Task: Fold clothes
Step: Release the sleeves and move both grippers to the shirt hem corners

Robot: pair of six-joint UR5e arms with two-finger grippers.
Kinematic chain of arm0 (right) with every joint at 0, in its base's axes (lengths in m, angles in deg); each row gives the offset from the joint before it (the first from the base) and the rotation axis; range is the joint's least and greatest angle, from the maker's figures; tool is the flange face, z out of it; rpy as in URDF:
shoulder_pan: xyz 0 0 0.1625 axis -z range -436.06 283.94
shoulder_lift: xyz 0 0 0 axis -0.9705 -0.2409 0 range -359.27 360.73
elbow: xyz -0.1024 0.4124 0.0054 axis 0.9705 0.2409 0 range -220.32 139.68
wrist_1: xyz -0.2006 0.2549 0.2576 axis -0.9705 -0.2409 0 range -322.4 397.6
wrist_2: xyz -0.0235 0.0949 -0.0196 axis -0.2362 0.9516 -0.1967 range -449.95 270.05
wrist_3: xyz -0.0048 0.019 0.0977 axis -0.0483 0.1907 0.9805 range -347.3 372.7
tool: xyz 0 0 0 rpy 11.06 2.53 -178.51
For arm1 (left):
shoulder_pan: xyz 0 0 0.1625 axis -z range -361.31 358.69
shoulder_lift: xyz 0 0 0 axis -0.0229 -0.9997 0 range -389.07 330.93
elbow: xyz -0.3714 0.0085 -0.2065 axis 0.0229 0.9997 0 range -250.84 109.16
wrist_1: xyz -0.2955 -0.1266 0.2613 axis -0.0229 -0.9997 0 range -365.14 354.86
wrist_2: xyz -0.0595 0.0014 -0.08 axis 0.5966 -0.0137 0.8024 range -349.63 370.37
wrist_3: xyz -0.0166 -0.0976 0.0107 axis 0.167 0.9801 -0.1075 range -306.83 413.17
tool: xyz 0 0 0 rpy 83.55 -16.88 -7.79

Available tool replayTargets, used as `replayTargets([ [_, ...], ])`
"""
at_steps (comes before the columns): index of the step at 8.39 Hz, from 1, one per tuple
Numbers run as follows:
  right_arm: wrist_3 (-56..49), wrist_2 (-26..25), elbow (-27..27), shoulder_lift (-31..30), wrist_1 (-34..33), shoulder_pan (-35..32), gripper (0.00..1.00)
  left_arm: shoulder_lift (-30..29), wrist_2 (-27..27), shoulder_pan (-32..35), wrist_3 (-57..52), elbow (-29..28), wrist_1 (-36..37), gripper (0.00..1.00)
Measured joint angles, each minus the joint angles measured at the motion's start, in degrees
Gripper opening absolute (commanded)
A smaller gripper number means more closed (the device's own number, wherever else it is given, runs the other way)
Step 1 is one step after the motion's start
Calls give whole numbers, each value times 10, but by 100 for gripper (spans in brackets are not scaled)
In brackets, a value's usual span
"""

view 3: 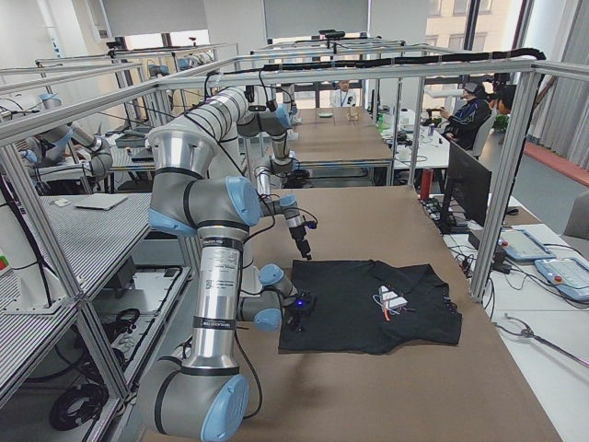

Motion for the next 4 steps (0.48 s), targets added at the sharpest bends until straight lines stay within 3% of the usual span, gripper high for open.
replayTargets([
  [4, 19, -19, -3, -27, 29, 18, 93, 63, -10, -40, 11, -3, -19, 95],
])
